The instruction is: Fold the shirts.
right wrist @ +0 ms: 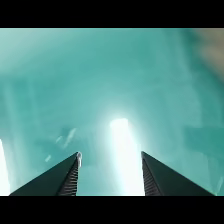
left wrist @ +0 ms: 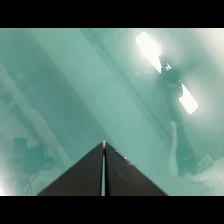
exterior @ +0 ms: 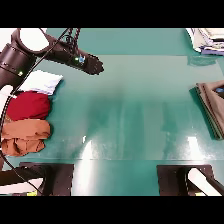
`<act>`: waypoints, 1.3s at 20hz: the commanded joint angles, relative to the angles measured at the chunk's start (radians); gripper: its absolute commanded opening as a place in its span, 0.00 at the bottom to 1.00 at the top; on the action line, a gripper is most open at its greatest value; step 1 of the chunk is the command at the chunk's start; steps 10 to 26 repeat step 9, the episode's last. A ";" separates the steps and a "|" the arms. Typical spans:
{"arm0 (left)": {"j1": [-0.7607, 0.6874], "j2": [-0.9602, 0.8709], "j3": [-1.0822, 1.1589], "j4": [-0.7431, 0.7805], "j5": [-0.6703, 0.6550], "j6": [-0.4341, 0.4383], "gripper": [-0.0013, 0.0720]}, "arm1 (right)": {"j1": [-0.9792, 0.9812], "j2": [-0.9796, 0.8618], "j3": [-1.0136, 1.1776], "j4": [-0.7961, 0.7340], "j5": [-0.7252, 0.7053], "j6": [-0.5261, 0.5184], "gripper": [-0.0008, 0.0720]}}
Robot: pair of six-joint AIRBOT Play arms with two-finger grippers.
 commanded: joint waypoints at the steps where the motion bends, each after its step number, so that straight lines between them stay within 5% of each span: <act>1: 0.000 0.000 0.000 0.000 0.035 -0.001 0.05 | 0.297 0.001 -0.001 0.030 -0.143 -0.027 0.49; 3: 0.000 0.000 0.000 0.000 0.061 -0.001 0.05 | 0.411 0.002 -0.001 0.030 -0.198 -0.103 0.03; 26: 0.000 0.000 0.000 0.000 0.117 -0.001 0.05 | 0.507 0.002 -0.001 0.031 -0.224 -0.118 0.03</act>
